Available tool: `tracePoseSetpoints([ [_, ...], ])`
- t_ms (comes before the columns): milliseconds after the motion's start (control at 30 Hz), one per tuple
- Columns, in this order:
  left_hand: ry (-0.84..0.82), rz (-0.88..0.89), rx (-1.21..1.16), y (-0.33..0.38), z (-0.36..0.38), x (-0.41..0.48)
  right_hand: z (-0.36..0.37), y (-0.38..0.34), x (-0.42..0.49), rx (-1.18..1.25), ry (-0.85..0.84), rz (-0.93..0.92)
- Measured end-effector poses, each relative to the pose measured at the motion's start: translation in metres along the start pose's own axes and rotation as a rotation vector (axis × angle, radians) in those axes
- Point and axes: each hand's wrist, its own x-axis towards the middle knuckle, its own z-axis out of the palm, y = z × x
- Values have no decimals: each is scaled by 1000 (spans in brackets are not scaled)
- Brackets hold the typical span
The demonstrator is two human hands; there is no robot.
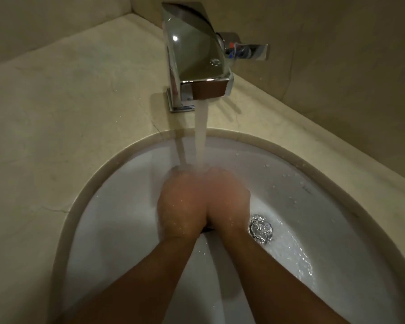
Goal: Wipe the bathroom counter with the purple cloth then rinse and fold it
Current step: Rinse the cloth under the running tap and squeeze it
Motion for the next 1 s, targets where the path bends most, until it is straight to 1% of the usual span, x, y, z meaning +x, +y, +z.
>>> tracePoseSetpoints([
  [67, 53, -194, -259, 8, -7, -2, -6, -9, 1, 108, 82, 84],
  [100, 96, -313, -385, 10, -10, -2, -10, -14, 3, 208, 137, 152],
  [133, 125, -449, -522, 11, -13, -2, -14, -18, 5, 350, 177, 248],
  [167, 110, -612, -671, 10, -16, -3, -16, -20, 7, 523, 177, 359],
  [200, 50, -759, -810, 9, -18, -5, -17, -22, 9, 712, 141, 460],
  [233, -61, -857, -951, 12, -22, -9, -18, -25, 9, 856, 92, 539],
  [267, -185, -889, -1049, 17, -26, -13, -18, -28, 8, 908, 56, 574],
  [300, -290, -905, -1131, 22, -29, -15, -17, -30, 6, 870, 27, 567],
  [333, -354, -917, -1192, 26, -32, -16, -16, -29, 4, 745, 9, 506],
  [367, -389, -927, -1247, 29, -35, -13, -17, -29, 2, 612, 3, 414],
  [400, -387, -940, -1258, 30, -38, -10, -18, -30, 0, 524, -6, 321],
  [433, -370, -930, -1241, 30, -40, -6, -19, -29, 0, 461, -25, 258],
  [500, -276, -828, -1086, 25, -40, 0, -20, -33, -2, 490, -113, 219],
  [533, -213, -729, -970, 23, -40, 2, -17, -37, -3, 525, -164, 231],
  [567, -165, -610, -837, 24, -41, 2, -14, -40, -4, 525, -218, 205],
  [600, -142, -489, -703, 27, -40, 2, -9, -43, -6, 476, -231, 159],
  [633, -132, -383, -593, 31, -38, 1, -5, -45, -9, 420, -216, 113],
  [667, -108, -306, -520, 34, -36, 1, 0, -45, -11, 395, -162, 95],
  [700, -79, -261, -487, 37, -35, 1, 5, -45, -14, 393, -112, 114],
  [767, -23, -221, -445, 35, -32, 2, 12, -39, -17, 348, -32, 167],
  [867, -5, -149, -222, 21, -26, 3, 20, -29, -17, 302, 17, 207],
  [1000, 47, -75, -13, 8, -18, 0, 21, -20, -15, 191, 30, 158],
])
